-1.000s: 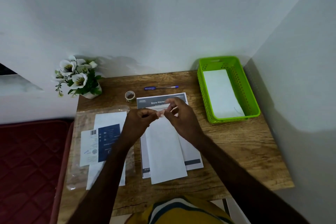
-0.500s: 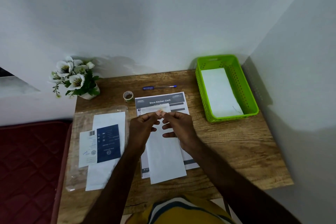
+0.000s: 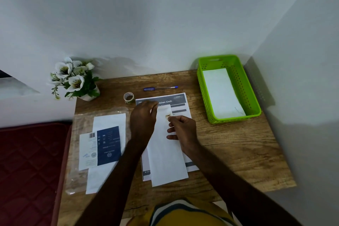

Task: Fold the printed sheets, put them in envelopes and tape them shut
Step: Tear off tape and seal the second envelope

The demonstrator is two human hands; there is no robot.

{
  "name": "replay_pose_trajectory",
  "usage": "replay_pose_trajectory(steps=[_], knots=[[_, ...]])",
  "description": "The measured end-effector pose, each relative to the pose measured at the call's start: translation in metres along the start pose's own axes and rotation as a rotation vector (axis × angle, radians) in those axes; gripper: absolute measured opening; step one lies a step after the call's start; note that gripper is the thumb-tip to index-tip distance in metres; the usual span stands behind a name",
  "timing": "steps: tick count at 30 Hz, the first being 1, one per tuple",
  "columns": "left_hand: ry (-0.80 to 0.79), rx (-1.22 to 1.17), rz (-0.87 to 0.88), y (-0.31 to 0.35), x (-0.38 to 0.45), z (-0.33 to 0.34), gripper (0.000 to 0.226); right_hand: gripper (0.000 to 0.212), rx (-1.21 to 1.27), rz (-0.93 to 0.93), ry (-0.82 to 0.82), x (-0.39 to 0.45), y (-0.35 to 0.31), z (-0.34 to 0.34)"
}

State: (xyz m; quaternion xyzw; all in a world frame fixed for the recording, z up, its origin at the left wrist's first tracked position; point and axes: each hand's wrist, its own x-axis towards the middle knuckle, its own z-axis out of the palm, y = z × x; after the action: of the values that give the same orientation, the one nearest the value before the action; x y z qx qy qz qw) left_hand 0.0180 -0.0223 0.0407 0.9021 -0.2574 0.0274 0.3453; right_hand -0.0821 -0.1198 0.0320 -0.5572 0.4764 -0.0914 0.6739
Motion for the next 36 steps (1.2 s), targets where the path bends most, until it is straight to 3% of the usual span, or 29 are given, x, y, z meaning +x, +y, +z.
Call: replay_pose_trajectory(steps=[7, 19, 36], knots=[[-0.288, 0.043, 0.118, -0.024, 0.02, 0.021, 0.025, 0.021, -0.068, -0.03, 0.101, 0.022, -0.004, 0.008], [-0.28, -0.175, 0.002, -0.026, 0.017, 0.026, 0.026, 0.03, -0.206, -0.094, 0.189, 0.04, -0.002, 0.017], [-0.253, -0.121, -0.064, -0.021, 0.027, 0.036, 0.017, 0.037, -0.346, -0.085, 0.215, 0.045, -0.005, 0.022]])
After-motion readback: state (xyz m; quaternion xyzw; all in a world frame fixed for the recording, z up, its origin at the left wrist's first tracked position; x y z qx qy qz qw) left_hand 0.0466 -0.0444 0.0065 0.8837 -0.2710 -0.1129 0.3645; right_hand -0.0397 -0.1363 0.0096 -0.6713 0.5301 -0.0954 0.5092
